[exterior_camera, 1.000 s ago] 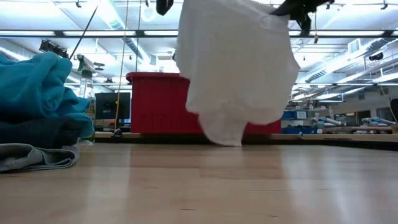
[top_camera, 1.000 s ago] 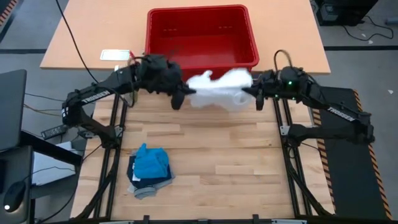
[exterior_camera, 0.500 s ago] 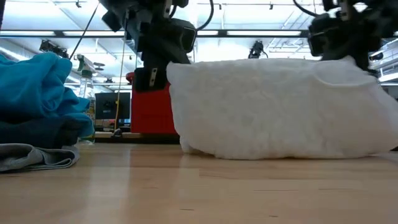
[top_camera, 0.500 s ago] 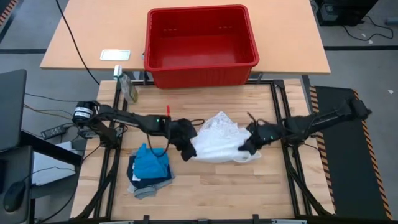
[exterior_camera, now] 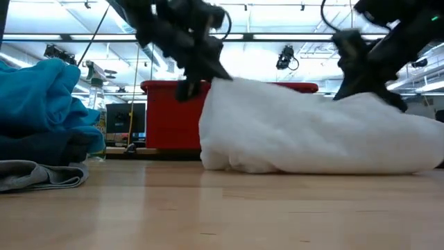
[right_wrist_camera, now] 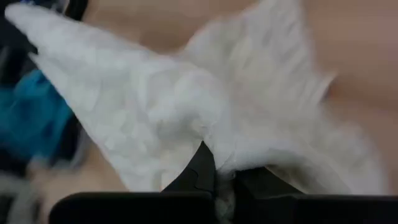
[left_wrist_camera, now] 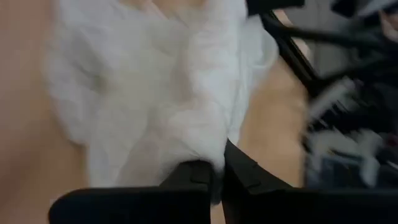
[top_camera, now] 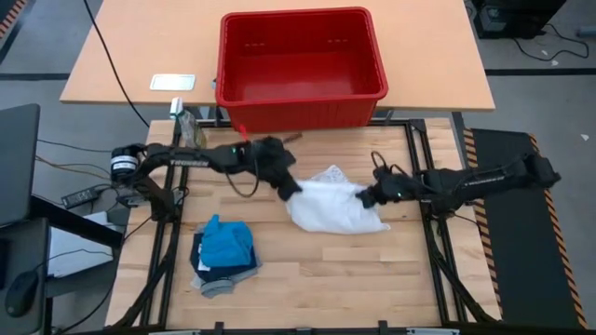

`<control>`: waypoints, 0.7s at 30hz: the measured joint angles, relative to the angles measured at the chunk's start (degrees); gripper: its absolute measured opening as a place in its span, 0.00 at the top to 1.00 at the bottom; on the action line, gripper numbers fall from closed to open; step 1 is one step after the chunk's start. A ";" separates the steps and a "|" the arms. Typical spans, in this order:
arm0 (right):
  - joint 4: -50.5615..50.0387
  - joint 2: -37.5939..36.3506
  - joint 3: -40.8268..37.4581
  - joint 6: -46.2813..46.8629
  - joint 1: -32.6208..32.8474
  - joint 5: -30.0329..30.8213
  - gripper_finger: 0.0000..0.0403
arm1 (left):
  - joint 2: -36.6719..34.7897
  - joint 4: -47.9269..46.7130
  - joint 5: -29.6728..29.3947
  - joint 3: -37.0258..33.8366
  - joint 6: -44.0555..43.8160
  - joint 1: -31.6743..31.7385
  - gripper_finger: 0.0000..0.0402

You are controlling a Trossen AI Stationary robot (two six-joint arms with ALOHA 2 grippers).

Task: Fold laundry
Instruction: Fold the white blouse

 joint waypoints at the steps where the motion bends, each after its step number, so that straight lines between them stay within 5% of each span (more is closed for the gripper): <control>1: -0.34 0.13 0.01 -1.89 -2.53 0.94 0.95 | 0.51 0.10 -0.87 0.09 1.22 1.62 0.97; 8: 6.79 8.04 -2.97 -17.24 -20.86 -2.82 0.91 | 13.25 4.25 -1.91 0.17 4.69 10.22 0.91; 14: 11.79 17.28 -3.29 -18.62 -29.86 -5.09 0.63 | 20.42 14.06 1.02 -0.02 -5.58 13.27 0.76; 21: 12.05 15.85 -0.37 -19.05 -32.50 -7.24 0.35 | 13.74 14.11 4.40 0.04 -4.57 15.51 0.63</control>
